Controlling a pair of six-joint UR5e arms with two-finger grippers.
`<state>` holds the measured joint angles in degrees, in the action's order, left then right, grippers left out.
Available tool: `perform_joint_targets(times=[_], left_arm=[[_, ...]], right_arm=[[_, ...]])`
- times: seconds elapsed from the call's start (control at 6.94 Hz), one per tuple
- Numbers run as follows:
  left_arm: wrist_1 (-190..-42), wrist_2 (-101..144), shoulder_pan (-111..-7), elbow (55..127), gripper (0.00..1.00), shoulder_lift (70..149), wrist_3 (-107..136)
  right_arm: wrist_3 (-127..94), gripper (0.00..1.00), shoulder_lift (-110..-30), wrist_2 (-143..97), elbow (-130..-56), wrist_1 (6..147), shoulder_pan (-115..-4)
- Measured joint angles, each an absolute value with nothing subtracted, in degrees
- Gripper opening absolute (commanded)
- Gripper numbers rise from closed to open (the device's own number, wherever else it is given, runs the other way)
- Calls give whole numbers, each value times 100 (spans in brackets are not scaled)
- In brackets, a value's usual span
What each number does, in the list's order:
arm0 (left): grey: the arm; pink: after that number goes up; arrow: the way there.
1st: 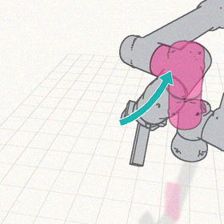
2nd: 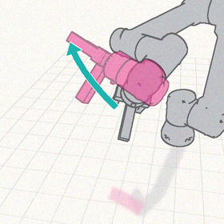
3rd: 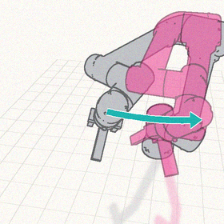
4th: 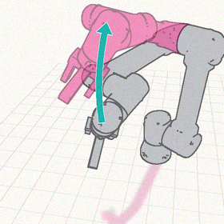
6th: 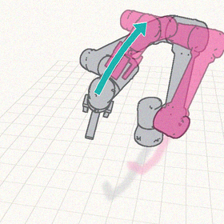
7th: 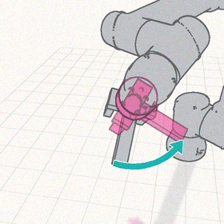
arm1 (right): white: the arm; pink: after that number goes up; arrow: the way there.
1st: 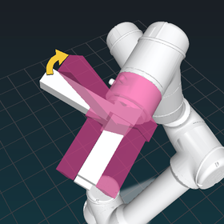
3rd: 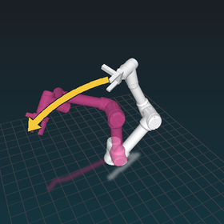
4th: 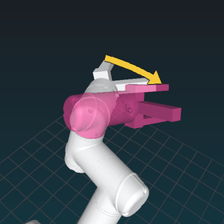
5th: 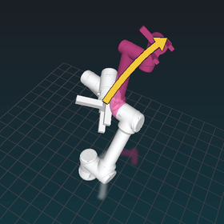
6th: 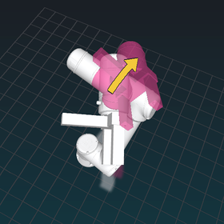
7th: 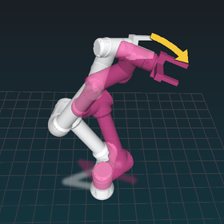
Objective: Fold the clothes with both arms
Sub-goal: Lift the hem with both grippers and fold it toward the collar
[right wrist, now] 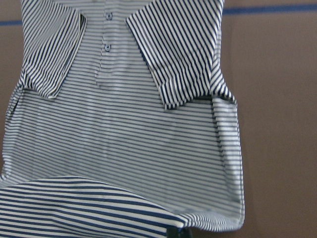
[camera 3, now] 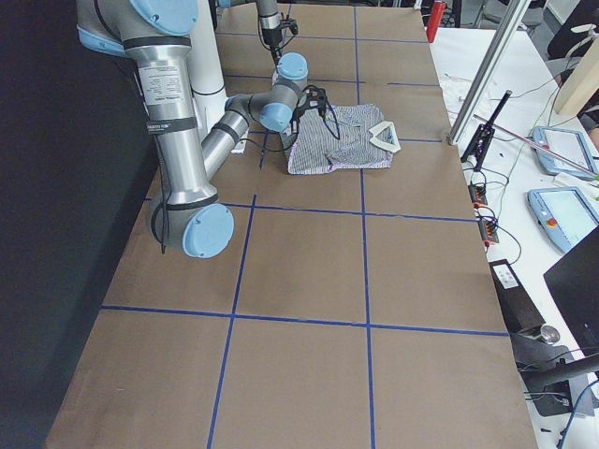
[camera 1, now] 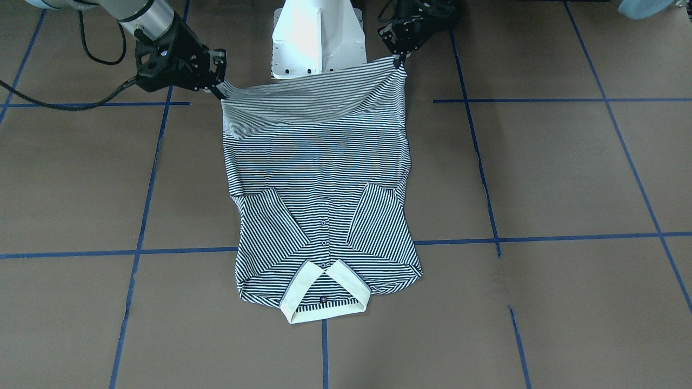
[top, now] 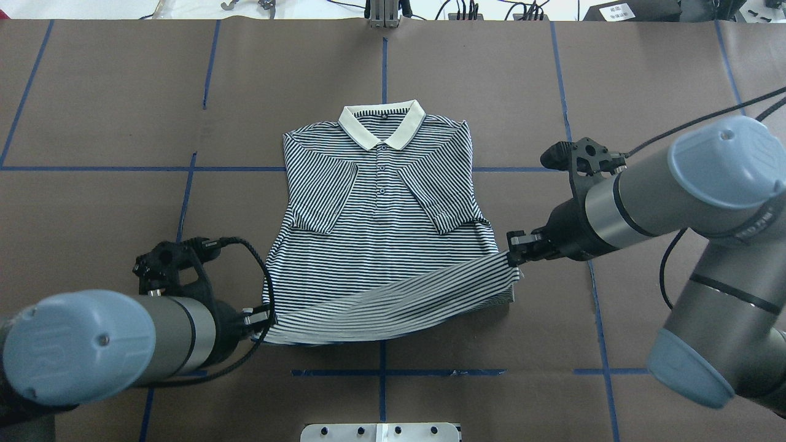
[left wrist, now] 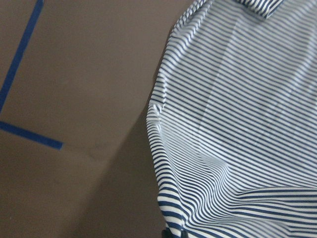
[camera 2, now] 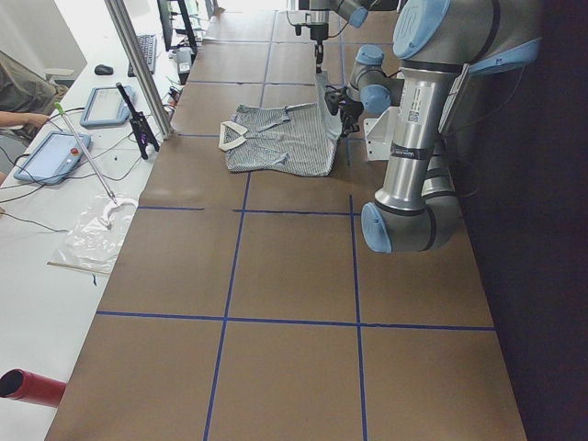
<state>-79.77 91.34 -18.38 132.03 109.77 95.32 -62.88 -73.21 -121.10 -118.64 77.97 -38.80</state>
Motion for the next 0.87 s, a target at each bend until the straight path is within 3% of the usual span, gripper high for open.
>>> perform_joint_targets(times=[0.58, 0.87], left_arm=[[-10533, 9289, -3381, 10449, 0, 11373, 8632], [-11040, 9298, -3624, 9648, 0, 11728, 8602]], right_arm=[[-4986, 0, -5771, -11911, -9462, 7777, -4867], [-4984, 0, -5279, -11809, -8409, 7311, -5002]])
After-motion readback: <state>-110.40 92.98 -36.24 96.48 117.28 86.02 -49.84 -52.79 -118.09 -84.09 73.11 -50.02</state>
